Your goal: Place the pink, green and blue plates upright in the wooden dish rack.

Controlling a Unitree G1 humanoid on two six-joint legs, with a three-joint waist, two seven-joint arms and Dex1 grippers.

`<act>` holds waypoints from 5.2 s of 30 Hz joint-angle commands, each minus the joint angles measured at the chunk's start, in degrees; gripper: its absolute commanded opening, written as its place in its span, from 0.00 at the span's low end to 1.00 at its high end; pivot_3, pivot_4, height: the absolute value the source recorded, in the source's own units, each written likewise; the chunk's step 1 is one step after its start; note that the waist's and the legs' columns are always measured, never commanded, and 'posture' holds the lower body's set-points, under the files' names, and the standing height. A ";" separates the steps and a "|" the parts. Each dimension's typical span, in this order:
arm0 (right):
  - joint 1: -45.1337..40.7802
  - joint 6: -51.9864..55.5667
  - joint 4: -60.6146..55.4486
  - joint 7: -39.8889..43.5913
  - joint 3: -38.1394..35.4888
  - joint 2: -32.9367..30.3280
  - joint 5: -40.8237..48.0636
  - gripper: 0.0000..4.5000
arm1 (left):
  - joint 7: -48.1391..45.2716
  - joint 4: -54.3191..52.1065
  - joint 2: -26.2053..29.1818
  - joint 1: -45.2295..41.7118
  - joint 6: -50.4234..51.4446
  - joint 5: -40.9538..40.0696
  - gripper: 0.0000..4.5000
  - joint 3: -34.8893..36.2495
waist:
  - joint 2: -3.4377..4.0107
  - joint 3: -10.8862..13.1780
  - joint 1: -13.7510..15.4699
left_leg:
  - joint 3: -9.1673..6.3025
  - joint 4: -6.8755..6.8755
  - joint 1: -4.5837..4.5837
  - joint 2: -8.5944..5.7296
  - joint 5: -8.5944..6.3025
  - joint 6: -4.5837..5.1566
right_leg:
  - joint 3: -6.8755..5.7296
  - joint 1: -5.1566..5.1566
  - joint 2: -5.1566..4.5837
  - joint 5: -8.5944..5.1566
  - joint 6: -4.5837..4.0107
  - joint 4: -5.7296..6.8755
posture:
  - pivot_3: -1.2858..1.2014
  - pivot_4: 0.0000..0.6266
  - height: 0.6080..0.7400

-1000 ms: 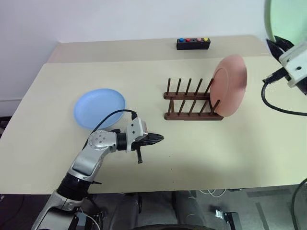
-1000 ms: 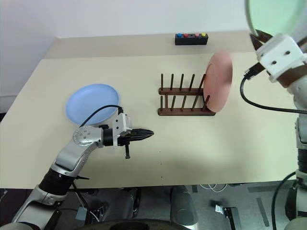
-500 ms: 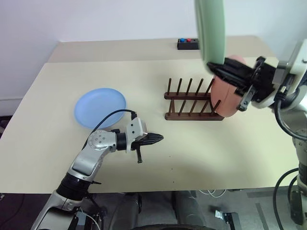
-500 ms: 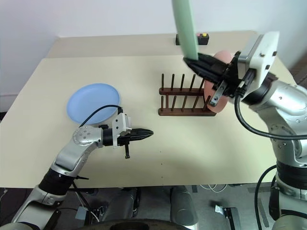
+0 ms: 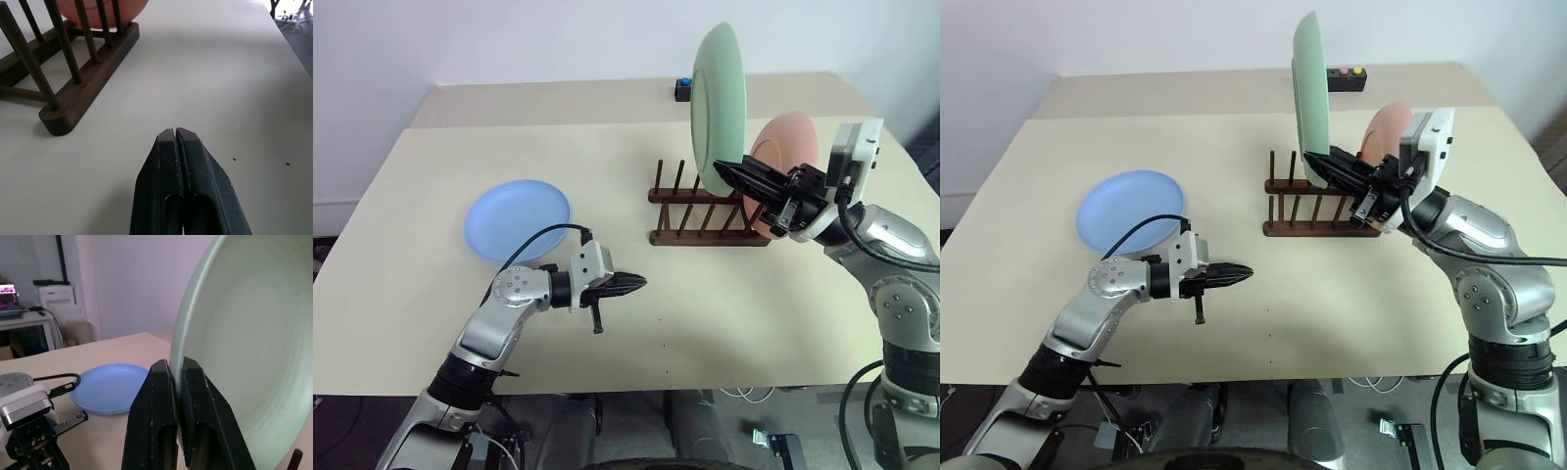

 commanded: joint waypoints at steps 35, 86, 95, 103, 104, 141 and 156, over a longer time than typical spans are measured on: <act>2.58 -1.12 4.79 -0.25 -2.61 3.82 -4.48 0.00 | 0.42 -1.31 0.88 -0.35 -1.07 0.02 0.00 0.66 | 0.00 0.00 -0.10 | 0.00 0.00 0.00 0.00 0.00 0.00 | 0.00 -0.01 0.00 0.00 0.00 0.01 | 0.52 0.24 1.00; -3.08 -4.87 -4.55 -3.05 -5.48 -6.01 -16.01 1.00 | 3.25 -2.86 3.36 1.11 2.31 -4.27 0.12 8.30 | -0.01 0.00 -0.14 | 0.01 -0.01 -0.02 0.00 0.00 0.00 | 0.00 -0.04 0.00 0.00 0.00 0.00 | 0.52 0.24 1.00; -2.59 -11.08 -8.74 4.46 -0.03 -11.20 -21.88 1.00 | 13.44 0.83 5.90 -2.27 9.84 -9.31 0.99 23.38 | -0.02 0.01 -0.22 | 0.00 -0.01 -0.04 0.01 0.00 0.00 | -0.02 -0.08 0.00 0.00 0.00 0.01 | 0.52 0.24 1.00; -1.37 -16.78 -10.23 7.69 11.94 -9.06 -30.92 1.00 | 31.47 15.24 8.31 -11.53 18.33 -1.95 0.99 28.16 | -0.13 0.06 -0.25 | 0.00 0.01 -0.03 0.00 0.00 -0.01 | -0.03 -0.08 0.00 0.01 0.02 0.02 | 0.52 0.24 1.00; -1.09 -17.64 -10.25 7.86 13.16 -8.51 -31.88 1.00 | 33.86 17.38 8.50 -12.96 20.81 -1.52 0.99 28.92 | -0.15 0.06 -0.25 | -0.01 0.01 -0.04 0.00 0.00 -0.01 | -0.04 -0.10 0.00 0.01 0.02 0.02 | 0.52 0.24 1.00; -6.41 -24.55 -3.77 6.50 16.93 -4.40 -45.34 1.00 | 45.44 12.50 -3.56 -29.12 26.72 -9.87 0.01 37.71 | -0.73 0.15 1.24 | -0.07 0.06 -0.14 -0.01 0.08 -0.14 | -0.10 -0.23 -0.03 0.07 -0.04 0.12 | 0.52 0.24 1.00; -14.70 -34.22 5.10 -2.15 22.22 0.23 -63.37 1.00 | 53.39 -3.15 -14.49 -35.37 31.50 -8.75 0.01 23.77 | -0.75 0.17 0.87 | -0.03 0.01 -0.16 -0.02 0.09 -0.16 | -0.07 -0.30 -0.02 0.07 -0.04 0.12 | 0.52 0.24 1.00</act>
